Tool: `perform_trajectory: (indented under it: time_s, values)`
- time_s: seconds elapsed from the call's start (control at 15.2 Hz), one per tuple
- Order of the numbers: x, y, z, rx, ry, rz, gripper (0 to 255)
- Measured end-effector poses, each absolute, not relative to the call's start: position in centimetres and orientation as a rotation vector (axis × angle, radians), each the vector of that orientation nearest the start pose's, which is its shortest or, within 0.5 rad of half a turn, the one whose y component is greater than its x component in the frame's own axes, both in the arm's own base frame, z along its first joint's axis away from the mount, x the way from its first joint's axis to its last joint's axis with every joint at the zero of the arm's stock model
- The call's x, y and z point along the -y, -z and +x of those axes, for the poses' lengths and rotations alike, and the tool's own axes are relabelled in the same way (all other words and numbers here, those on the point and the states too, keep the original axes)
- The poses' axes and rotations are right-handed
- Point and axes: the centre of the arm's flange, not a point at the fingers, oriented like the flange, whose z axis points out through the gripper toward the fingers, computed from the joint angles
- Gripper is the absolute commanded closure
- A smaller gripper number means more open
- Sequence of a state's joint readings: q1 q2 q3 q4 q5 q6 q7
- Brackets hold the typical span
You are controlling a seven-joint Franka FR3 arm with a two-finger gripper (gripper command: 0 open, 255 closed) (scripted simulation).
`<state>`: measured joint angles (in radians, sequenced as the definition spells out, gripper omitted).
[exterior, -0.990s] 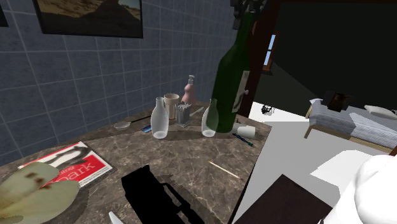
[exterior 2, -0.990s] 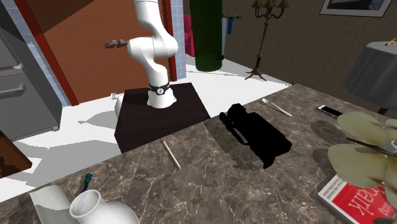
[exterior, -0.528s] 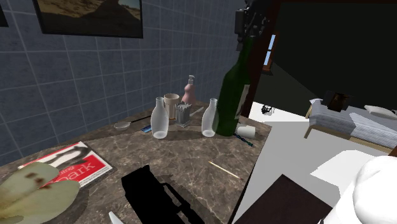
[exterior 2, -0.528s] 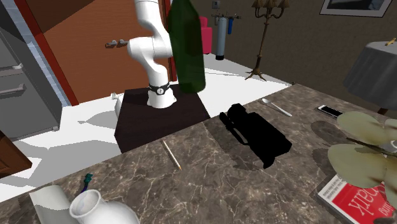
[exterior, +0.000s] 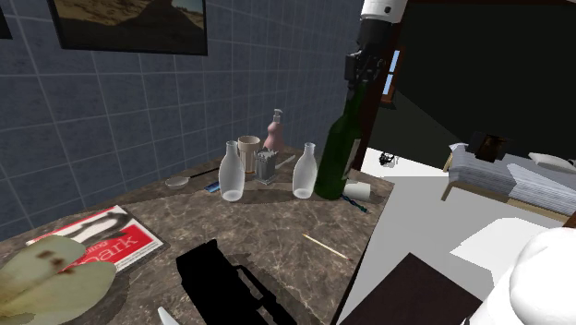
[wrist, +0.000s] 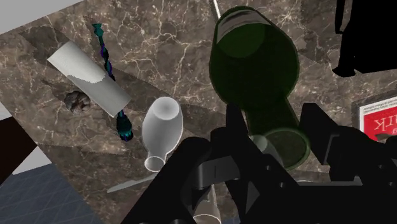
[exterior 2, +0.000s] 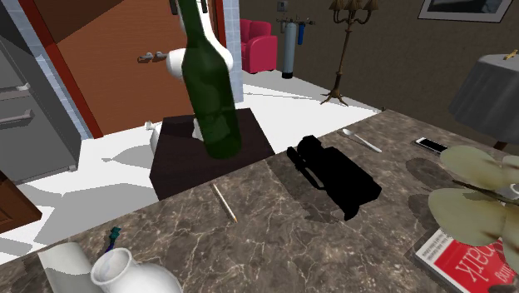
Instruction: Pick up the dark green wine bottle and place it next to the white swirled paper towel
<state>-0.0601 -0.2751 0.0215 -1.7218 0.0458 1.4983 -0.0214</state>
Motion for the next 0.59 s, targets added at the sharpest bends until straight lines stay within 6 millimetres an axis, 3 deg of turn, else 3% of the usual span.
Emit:
perform_trajectory:
  time_s: [0.59]
  values:
    - [10.2, -62.2, 49.1, -0.021, 0.083, -3.102, 255]
